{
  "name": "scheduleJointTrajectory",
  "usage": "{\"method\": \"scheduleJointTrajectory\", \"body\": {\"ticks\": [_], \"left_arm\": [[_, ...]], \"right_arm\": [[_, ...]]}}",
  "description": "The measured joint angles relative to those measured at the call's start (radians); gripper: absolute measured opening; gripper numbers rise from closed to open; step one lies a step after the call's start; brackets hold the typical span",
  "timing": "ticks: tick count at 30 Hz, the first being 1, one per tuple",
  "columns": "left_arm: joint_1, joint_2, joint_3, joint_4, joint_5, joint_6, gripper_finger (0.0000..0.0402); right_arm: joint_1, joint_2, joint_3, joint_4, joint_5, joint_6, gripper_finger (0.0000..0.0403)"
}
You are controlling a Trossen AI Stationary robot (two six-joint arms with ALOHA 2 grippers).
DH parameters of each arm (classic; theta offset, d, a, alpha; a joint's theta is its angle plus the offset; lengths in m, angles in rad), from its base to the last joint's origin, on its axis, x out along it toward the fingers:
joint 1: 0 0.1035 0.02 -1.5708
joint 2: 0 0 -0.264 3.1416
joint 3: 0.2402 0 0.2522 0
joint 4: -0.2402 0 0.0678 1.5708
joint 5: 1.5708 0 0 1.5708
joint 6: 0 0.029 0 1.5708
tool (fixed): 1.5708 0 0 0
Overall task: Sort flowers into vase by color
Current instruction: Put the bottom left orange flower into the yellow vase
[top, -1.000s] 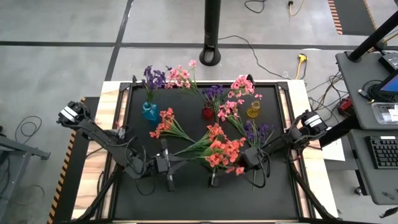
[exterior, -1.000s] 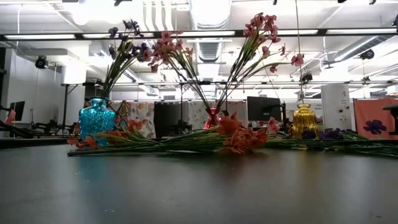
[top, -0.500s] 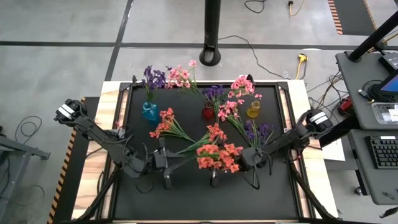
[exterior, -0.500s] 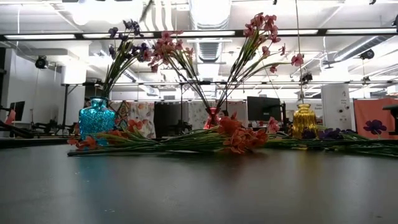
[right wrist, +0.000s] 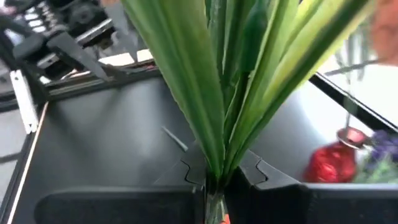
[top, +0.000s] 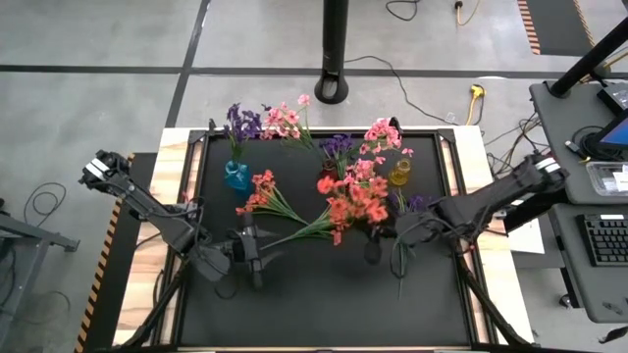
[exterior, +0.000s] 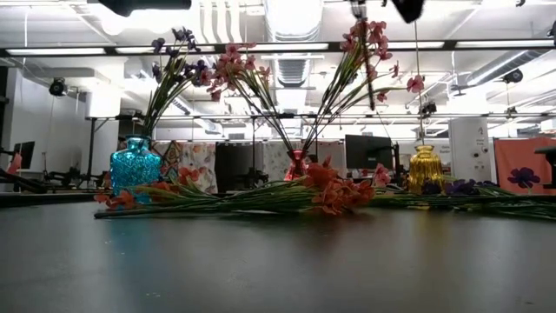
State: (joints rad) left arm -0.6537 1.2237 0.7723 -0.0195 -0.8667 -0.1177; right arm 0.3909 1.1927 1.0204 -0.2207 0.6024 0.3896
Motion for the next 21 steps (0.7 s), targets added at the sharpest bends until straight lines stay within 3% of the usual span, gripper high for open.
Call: {"method": "scheduleJointTrajectory", "body": {"ticks": [6,16,21], "left_arm": [[0.004,0.018,0.0,-0.006,-0.087,0.005,0.0178],[0.004,0.034,0.0,-0.029,-0.094,0.022,0.0171],[0.004,0.035,0.0,-0.04,-0.094,0.022,0.0171]], "right_arm": [[0.006,-0.062,-0.065,0.007,0.041,0.032,0.0022],[0.003,-0.052,-0.099,0.017,0.095,0.059,0.0022],[-0.002,-0.075,-0.099,-0.028,0.217,0.057,0.0022]]}}
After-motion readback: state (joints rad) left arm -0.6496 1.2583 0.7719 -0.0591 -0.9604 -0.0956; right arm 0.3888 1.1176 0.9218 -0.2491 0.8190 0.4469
